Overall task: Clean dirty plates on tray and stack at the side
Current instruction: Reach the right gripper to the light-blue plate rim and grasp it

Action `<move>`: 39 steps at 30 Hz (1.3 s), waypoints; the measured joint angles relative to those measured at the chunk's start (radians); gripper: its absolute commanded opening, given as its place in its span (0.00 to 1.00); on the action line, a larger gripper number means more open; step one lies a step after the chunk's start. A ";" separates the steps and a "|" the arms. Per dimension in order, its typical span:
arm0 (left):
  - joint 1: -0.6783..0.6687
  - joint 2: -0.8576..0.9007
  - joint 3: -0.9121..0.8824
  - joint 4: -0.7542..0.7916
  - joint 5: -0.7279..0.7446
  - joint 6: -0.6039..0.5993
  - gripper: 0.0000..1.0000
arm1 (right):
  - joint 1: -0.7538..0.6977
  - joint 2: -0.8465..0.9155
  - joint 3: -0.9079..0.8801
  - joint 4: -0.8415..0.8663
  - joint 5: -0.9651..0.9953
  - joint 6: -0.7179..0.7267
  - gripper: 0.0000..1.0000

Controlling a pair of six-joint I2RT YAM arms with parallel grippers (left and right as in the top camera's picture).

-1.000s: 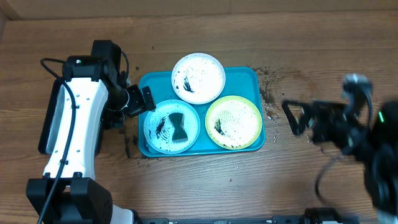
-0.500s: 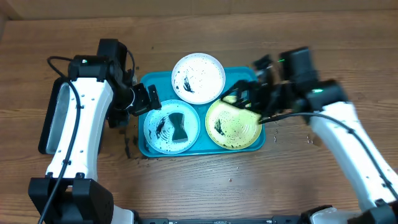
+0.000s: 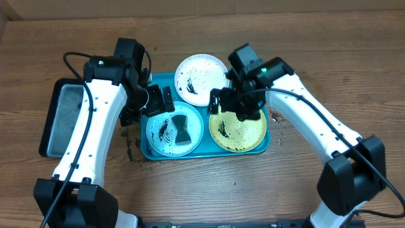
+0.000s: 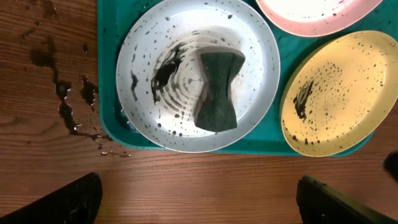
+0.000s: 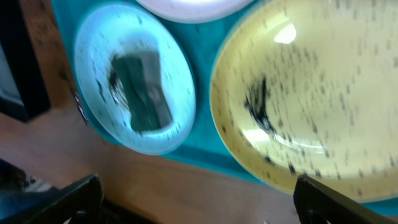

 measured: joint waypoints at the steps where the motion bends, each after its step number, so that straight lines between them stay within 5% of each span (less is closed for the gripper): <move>1: -0.002 0.000 0.000 0.000 0.000 0.000 1.00 | 0.000 0.005 0.007 0.023 0.004 0.008 1.00; 7: -0.003 0.000 0.000 -0.006 -0.002 0.000 1.00 | 0.024 0.005 0.013 0.198 0.054 0.036 0.97; 11: -0.003 0.000 0.000 -0.013 -0.031 0.000 1.00 | 0.069 0.005 0.012 0.254 0.104 0.036 0.68; 13: -0.003 0.000 0.000 -0.014 -0.050 0.000 1.00 | 0.087 0.005 0.006 0.280 0.129 0.047 0.62; 34: -0.003 0.000 0.000 -0.020 -0.079 -0.001 1.00 | 0.166 0.032 -0.250 0.585 0.237 0.111 0.64; 39: -0.003 0.000 0.000 -0.020 -0.079 -0.001 1.00 | 0.166 0.092 -0.250 0.587 0.200 0.093 0.50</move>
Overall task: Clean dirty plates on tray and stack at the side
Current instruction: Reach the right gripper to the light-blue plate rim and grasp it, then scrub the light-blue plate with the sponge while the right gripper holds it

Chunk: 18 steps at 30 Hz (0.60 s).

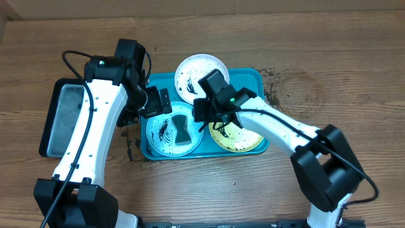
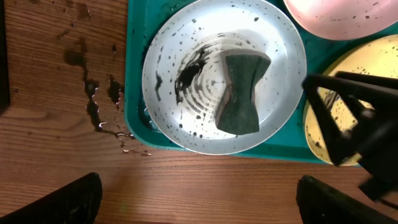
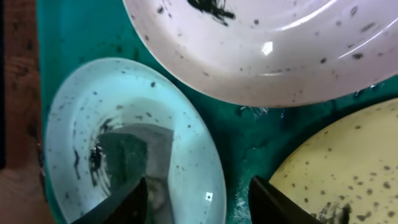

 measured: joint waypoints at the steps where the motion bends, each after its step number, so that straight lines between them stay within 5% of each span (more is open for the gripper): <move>1: 0.000 0.000 0.000 0.000 0.000 0.000 1.00 | 0.000 0.011 0.000 0.005 -0.006 -0.006 0.51; 18: 0.000 0.000 0.000 -0.003 0.000 0.000 1.00 | 0.026 0.064 -0.004 0.036 -0.012 -0.036 0.56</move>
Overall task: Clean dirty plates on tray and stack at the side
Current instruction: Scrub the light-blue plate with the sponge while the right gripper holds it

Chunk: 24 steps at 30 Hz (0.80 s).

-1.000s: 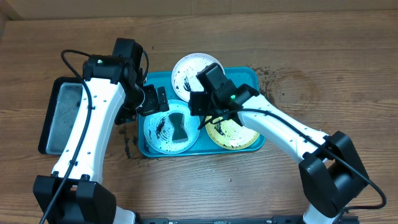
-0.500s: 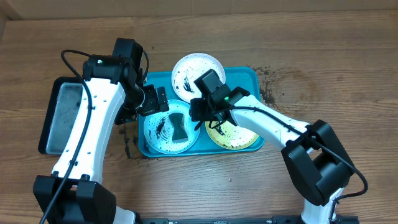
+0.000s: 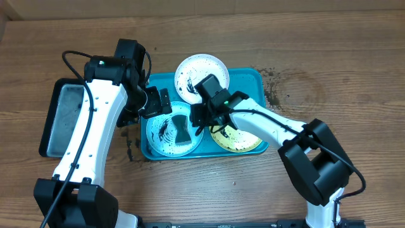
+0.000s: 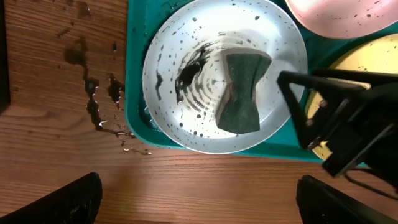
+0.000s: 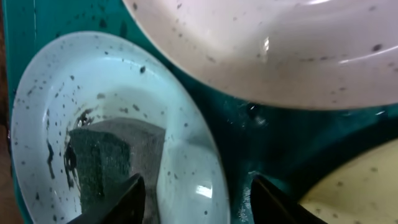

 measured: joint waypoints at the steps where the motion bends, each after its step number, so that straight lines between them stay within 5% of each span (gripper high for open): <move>1: 0.000 0.000 0.000 0.000 0.000 0.000 1.00 | 0.006 0.001 0.000 -0.004 0.000 0.002 0.56; 7: 0.000 0.000 0.000 0.002 0.000 0.003 1.00 | 0.024 0.012 0.000 -0.029 0.000 0.008 0.50; 11: 0.000 0.000 0.000 0.005 0.000 0.023 1.00 | 0.024 0.013 0.000 -0.037 0.005 0.012 0.35; 18: 0.000 0.000 -0.058 0.044 0.002 0.059 0.74 | 0.023 0.013 0.000 -0.047 0.011 0.048 0.17; 24: 0.000 0.000 -0.195 0.166 0.064 0.120 0.75 | 0.023 0.013 0.000 -0.047 0.012 0.057 0.11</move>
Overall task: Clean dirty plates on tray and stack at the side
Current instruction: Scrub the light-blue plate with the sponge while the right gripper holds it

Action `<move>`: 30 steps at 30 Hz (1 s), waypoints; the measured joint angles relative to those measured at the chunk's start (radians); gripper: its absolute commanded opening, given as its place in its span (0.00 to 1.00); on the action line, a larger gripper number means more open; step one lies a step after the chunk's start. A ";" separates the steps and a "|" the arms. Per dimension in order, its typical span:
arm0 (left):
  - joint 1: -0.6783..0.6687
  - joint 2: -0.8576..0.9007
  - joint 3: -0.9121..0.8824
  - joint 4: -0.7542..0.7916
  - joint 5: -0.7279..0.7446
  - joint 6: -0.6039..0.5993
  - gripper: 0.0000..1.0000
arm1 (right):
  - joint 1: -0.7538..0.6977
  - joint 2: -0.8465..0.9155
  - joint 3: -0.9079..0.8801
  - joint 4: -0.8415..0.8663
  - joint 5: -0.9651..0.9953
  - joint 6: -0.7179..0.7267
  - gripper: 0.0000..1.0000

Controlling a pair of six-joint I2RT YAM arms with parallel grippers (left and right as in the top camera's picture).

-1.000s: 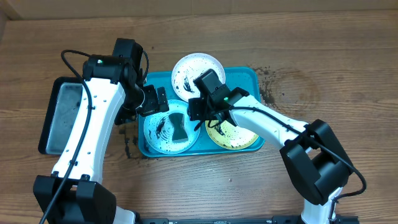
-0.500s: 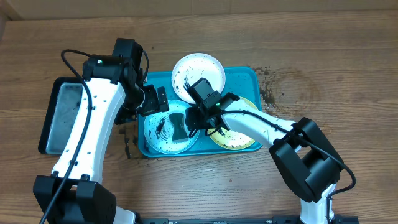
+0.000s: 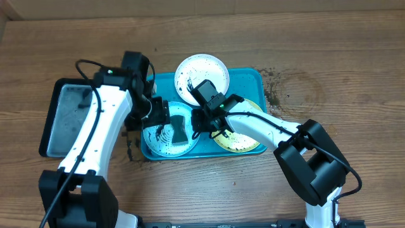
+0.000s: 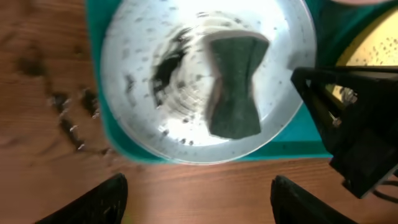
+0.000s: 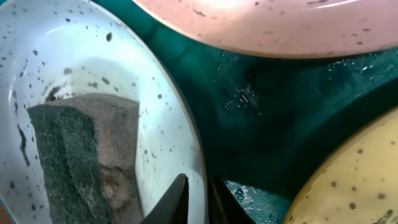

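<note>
A teal tray (image 3: 253,79) holds three speckled dirty plates: a pinkish-white one (image 3: 201,75) at the back, a light blue one (image 3: 163,134) front left, a yellow one (image 3: 243,136) front right. A dark green sponge (image 3: 179,130) lies on the light blue plate (image 4: 155,81). My right gripper (image 5: 198,200) is shut on that plate's right rim (image 5: 186,143), beside the sponge (image 5: 71,162). My left gripper (image 4: 199,205) hangs open over the plate's left side, with nothing between its fingers (image 4: 93,202).
A black bin (image 3: 63,117) stands left of the tray. Dark wet stains (image 3: 130,147) mark the wood by the tray's left front corner, and crumbs (image 3: 273,95) lie off its right edge. The right arm crosses over the yellow plate.
My right gripper was open astride the light blue plate's right rim and is now shut on it. The left gripper has shifted nearer, over the plate's left part, still open.
My right gripper was open over the yellow plate while the left hung open beside the light blue plate. The right then stood at the blue plate's right rim, open, then lower astride it. Now it grips the rim. The sponge has stayed on that plate.
</note>
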 measured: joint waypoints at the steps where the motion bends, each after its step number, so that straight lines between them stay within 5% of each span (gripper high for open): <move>1: 0.000 0.000 -0.022 0.027 0.016 0.013 0.75 | 0.000 0.000 0.000 0.000 -0.001 0.000 0.11; 6: 0.000 0.000 -0.104 0.146 0.062 0.043 0.75 | 0.000 0.000 0.000 0.000 0.000 0.003 0.04; 30: -0.052 0.001 -0.312 0.513 0.079 -0.023 0.61 | 0.000 0.001 0.000 -0.017 -0.013 0.023 0.04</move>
